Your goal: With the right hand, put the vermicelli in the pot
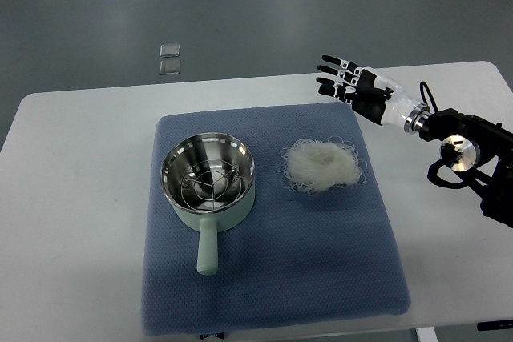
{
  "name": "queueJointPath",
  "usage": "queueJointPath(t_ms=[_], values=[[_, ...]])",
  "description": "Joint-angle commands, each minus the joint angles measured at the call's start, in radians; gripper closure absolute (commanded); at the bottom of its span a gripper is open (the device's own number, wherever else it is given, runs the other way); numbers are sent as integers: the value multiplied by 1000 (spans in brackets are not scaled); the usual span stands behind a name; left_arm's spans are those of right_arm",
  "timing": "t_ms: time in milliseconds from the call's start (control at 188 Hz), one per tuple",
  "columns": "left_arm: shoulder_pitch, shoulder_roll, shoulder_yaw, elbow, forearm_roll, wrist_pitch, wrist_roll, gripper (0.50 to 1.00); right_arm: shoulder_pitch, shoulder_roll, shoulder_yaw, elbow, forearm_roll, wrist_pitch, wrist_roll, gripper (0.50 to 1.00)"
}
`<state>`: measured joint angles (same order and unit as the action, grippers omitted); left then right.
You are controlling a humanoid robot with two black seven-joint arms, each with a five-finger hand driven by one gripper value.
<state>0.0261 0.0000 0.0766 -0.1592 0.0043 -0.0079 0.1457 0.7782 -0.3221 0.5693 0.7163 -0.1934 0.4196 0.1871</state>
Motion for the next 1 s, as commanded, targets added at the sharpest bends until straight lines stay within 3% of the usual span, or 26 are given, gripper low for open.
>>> queueJointPath(t_ms=[0, 398, 568, 807, 993], values=[[2, 0, 2, -2, 3, 0, 0, 500, 3, -3, 0, 0, 0, -1, 0, 574], [2, 0, 3, 4, 0, 2, -11, 500, 6, -5, 0, 3, -20, 4, 2, 574], [-2, 0, 0, 7, 0, 9, -11, 500, 10, -28, 4, 11, -189, 7, 9, 574], [0, 0, 0, 7, 0, 9, -11, 500, 15, -41, 4, 14, -399, 82, 12, 574], [0, 0, 2, 7, 0, 9, -11, 500, 16, -78, 3, 104, -563, 119, 12, 574]])
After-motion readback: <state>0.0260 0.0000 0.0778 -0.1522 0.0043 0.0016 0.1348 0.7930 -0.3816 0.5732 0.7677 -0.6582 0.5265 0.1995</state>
